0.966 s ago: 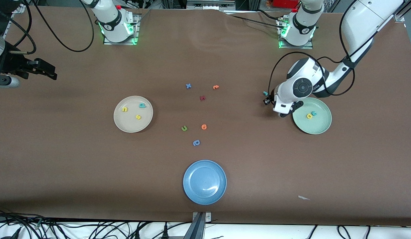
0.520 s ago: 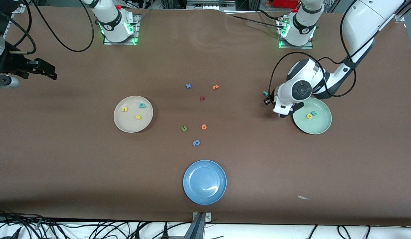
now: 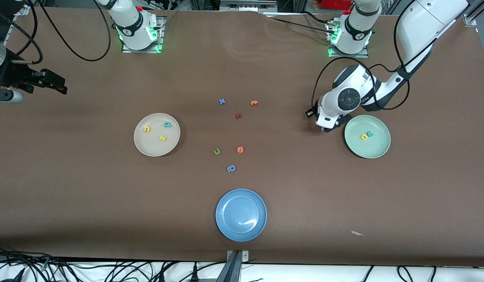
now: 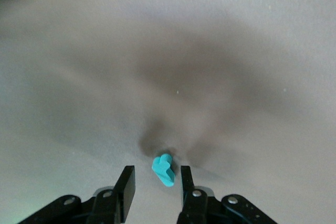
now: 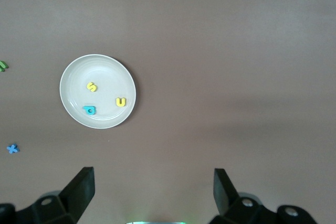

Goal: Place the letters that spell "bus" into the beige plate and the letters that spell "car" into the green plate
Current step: 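Carry the r over the green plate and open the left gripper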

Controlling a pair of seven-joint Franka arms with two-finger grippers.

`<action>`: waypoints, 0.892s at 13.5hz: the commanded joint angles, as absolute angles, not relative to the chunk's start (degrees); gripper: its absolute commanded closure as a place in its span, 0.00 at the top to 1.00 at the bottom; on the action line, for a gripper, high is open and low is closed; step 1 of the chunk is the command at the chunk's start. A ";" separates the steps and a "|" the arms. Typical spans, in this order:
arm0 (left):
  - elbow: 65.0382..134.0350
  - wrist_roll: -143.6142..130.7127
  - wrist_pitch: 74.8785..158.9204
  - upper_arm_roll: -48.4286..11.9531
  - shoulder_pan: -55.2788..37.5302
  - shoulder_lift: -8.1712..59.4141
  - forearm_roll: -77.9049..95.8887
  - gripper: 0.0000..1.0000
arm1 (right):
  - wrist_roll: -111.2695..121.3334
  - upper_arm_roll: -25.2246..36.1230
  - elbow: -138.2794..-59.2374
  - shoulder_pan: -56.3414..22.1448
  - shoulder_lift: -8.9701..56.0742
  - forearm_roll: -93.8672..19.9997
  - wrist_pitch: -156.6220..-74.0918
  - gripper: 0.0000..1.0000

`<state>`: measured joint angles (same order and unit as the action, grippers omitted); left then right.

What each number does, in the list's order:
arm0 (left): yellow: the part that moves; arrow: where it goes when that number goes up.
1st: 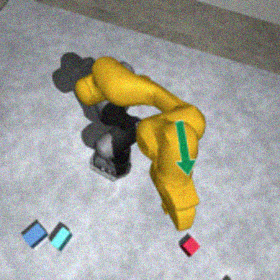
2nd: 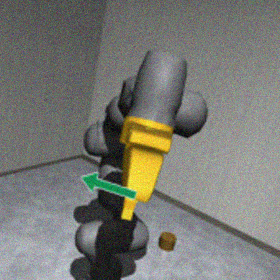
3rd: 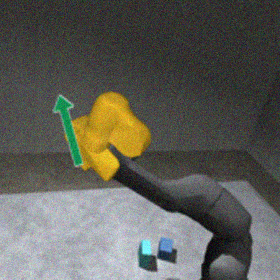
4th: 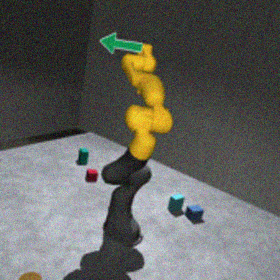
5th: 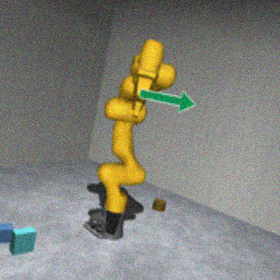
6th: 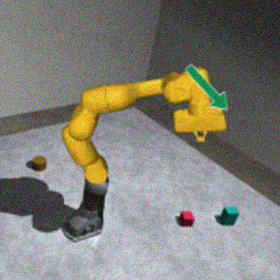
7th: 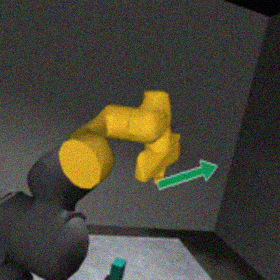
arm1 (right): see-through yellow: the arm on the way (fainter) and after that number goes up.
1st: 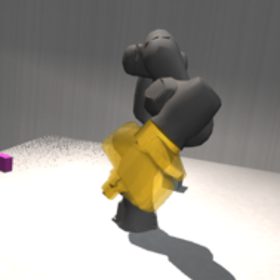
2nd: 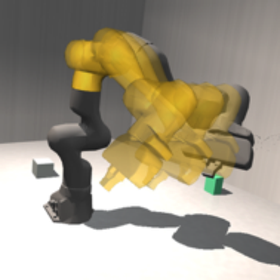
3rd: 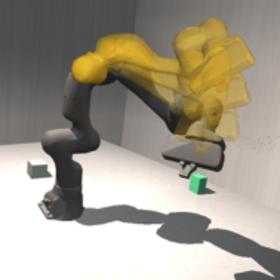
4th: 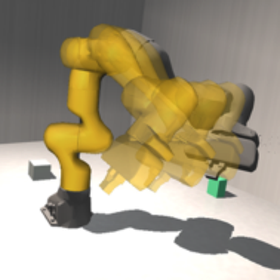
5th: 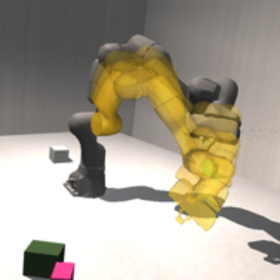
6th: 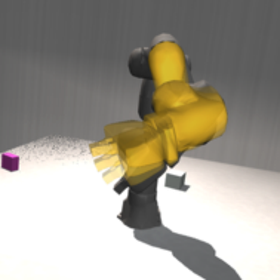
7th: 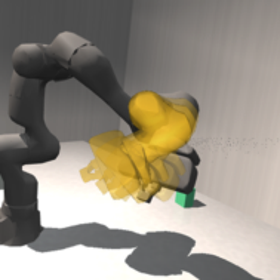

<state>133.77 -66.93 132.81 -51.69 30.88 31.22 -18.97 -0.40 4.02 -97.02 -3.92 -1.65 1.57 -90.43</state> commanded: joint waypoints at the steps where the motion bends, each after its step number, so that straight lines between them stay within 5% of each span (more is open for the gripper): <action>1: 136.31 -67.76 136.39 -52.38 31.11 30.15 -18.19 0.37 | -0.18 4.13 -97.73 -4.13 -2.37 2.46 -90.18 1.00; 12: 137.37 -67.41 138.43 -52.30 33.49 29.88 -21.00 0.28 | -0.18 4.13 -97.73 -4.13 -2.37 2.46 -90.18 1.00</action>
<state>136.39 -67.13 137.80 -51.87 32.97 31.17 -19.43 -0.40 4.02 -97.03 -3.92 -1.64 1.57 -90.43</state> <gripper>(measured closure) 0.678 0.000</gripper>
